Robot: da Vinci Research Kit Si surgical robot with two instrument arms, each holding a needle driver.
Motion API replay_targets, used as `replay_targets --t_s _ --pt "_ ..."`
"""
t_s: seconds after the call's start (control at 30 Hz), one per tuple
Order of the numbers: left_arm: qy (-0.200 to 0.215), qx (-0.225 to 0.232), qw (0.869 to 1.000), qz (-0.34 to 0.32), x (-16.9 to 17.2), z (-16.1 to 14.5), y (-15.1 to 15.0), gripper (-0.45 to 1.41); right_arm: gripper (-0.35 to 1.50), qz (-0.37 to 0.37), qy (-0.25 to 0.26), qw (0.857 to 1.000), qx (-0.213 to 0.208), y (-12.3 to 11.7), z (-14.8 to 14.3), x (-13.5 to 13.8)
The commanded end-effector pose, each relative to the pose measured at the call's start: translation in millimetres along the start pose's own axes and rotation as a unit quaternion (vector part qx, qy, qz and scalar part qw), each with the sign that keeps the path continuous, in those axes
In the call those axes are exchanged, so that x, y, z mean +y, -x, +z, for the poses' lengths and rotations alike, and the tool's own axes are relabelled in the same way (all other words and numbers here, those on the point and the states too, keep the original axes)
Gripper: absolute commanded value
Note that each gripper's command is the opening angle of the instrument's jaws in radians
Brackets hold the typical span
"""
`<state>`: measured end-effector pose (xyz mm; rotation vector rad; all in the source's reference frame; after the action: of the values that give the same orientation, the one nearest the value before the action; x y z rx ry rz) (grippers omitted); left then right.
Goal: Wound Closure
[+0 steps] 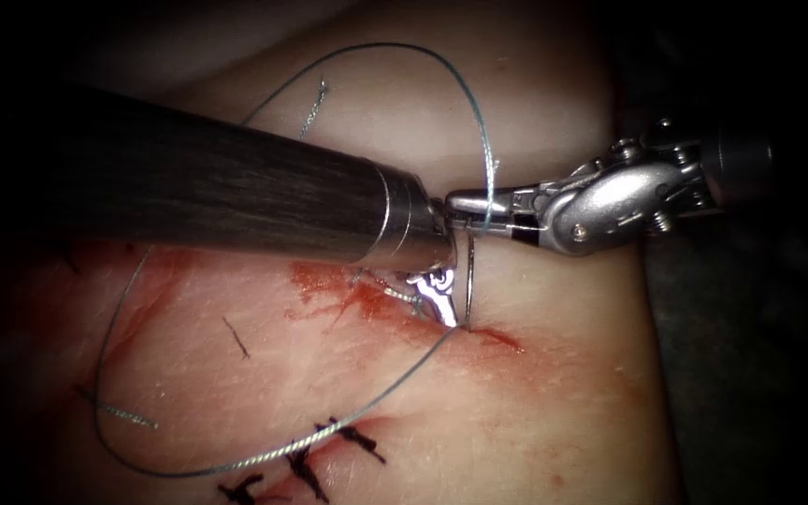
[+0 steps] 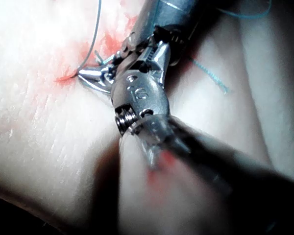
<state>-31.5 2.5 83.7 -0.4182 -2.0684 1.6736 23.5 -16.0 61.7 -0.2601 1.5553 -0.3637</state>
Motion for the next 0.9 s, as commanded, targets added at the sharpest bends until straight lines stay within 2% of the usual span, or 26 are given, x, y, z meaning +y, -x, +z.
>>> replay_targets --t_s 0.03,0.47,0.9 --pt "0.001 0.002 1.0 0.0 -0.4 0.2 -0.4 -0.45 -0.35 0.006 0.004 1.0 0.0 0.4 0.9 0.0" --pt "0.008 0.002 1.0 0.0 0.3 0.0 -0.4 -0.45 -0.35 0.052 0.013 0.999 0.001 0.7 0.9 -0.1" --pt "0.011 0.001 1.0 -0.001 1.1 0.0 -0.3 -0.45 -0.35 0.089 0.005 0.996 0.012 0.6 -0.1 1.5"
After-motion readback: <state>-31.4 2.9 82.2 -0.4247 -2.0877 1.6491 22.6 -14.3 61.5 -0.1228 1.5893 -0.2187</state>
